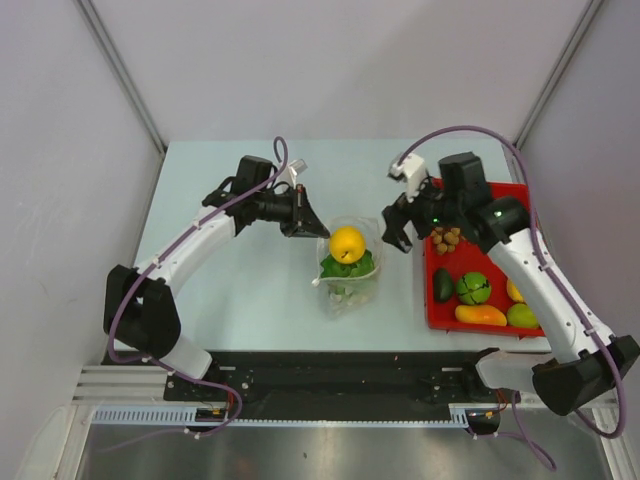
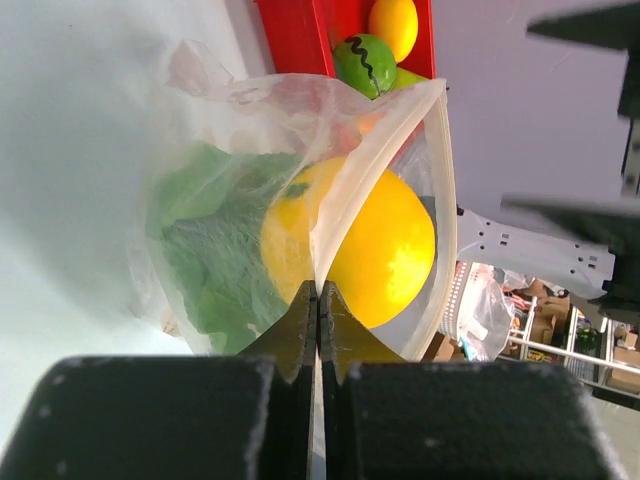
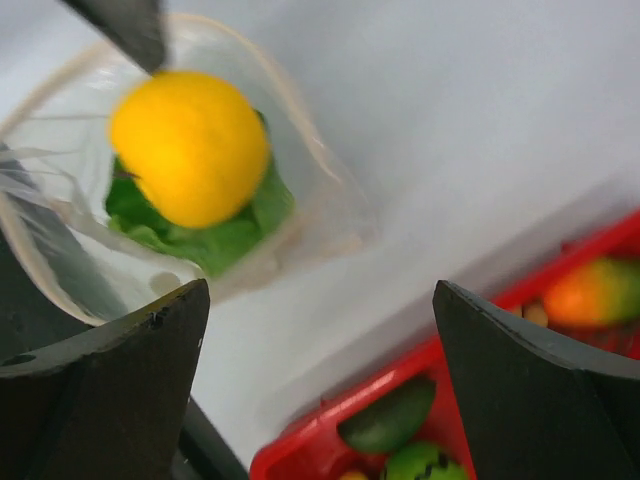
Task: Place the food in the zip-top bag and seal the zipper
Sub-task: Place the fake fruit in the zipper food storage bag, then pick up the fake fruit from the bin.
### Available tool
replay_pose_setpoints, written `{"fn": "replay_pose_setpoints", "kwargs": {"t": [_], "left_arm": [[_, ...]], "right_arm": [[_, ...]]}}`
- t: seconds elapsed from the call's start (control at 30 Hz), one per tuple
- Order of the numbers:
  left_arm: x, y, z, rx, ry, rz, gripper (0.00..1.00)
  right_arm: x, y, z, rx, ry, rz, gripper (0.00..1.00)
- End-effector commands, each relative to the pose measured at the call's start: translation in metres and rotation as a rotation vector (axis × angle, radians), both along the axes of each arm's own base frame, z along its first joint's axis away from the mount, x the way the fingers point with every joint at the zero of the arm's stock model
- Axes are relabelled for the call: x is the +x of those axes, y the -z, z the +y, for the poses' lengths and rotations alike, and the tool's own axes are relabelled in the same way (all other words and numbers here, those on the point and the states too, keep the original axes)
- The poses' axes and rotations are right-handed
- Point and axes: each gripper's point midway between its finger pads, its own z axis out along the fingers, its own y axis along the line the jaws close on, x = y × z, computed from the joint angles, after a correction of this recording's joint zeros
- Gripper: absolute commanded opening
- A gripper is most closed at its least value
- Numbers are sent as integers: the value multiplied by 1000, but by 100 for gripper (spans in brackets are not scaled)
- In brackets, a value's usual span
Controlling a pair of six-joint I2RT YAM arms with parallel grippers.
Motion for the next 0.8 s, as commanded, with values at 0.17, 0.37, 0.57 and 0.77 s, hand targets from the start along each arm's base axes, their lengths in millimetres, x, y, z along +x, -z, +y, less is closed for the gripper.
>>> {"fn": "replay_pose_setpoints", "kwargs": {"t": [0.17,0.37,0.57,0.77], "left_arm": [[-1,-23,-9,-36,46,-104,0],[1,-16,-10,-29,52,-95,0],[2,-14,-10,-22,59,-94,0],[1,-11,-9,-14,57,-88,0]], "right_arm": [[-27,68,-137,-79,289,352,97],[-21,116,-162,-160,402,500,78],[-9,161,-150,-258,443,579,61],[-3,205,-158,-331,483,660,58]]}}
